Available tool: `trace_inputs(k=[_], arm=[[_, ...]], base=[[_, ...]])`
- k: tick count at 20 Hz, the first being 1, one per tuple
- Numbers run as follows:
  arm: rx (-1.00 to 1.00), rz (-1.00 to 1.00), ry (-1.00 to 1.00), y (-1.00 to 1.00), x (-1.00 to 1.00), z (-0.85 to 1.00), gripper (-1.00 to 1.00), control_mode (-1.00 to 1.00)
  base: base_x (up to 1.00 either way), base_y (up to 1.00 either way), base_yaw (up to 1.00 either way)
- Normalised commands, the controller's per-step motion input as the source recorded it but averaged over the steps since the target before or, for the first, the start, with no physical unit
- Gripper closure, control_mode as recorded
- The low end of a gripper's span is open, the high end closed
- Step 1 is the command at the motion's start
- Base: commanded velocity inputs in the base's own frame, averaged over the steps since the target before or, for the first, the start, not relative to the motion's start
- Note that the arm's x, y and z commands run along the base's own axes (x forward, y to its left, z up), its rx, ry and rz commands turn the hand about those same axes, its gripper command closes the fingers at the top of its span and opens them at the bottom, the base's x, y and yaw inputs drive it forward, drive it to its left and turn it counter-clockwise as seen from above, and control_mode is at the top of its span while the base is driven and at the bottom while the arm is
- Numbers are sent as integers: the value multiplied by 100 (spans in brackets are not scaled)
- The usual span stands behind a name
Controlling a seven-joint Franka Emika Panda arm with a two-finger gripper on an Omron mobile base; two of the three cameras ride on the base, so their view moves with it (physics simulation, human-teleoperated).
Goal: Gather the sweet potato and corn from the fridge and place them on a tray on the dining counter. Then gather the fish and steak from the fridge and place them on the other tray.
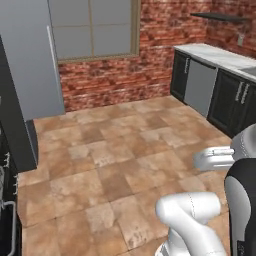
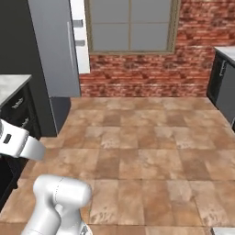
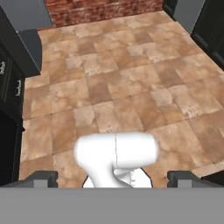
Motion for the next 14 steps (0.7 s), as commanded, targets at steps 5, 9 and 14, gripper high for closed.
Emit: trace_inputs(k=[5, 9, 14], arm=[[0, 0, 0, 0, 0, 0, -100, 100], [0, 0, 0, 0, 0, 0, -100, 100], [0, 0, 0, 0, 0, 0, -100, 100]], base=[[100, -31, 30], [93, -49, 32], [75, -63, 32]])
